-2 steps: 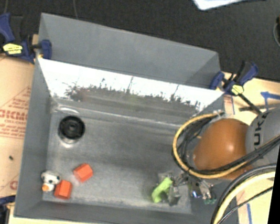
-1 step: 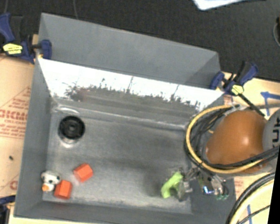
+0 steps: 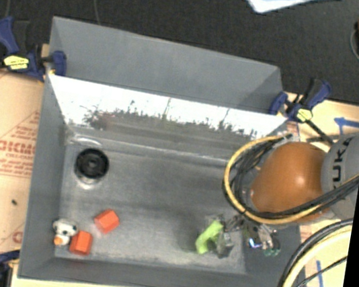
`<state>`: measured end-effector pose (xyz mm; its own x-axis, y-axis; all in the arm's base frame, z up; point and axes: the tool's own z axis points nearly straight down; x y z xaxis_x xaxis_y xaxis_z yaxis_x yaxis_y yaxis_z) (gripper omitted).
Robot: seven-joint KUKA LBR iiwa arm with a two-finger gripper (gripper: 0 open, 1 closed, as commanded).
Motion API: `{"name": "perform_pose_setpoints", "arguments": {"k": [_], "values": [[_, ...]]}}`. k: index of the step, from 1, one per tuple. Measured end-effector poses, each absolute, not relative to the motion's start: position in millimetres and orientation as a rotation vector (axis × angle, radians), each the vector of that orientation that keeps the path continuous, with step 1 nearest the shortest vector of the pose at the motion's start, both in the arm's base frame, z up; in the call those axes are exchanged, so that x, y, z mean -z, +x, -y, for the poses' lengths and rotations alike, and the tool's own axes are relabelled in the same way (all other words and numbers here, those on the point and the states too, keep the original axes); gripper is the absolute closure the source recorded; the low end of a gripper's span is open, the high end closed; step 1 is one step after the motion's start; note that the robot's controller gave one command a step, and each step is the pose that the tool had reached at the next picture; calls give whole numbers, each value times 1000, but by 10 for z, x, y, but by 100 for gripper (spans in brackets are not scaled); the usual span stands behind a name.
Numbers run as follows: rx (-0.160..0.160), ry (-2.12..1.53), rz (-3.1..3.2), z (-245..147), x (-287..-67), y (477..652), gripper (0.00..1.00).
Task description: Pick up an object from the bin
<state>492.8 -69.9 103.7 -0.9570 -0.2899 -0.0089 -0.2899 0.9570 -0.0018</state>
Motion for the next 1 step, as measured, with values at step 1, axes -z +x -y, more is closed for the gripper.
{"name": "perform_pose_setpoints", "arguments": {"k": [1], "values": [[3,-489,-3089,760,-2552,5035,100]]}}
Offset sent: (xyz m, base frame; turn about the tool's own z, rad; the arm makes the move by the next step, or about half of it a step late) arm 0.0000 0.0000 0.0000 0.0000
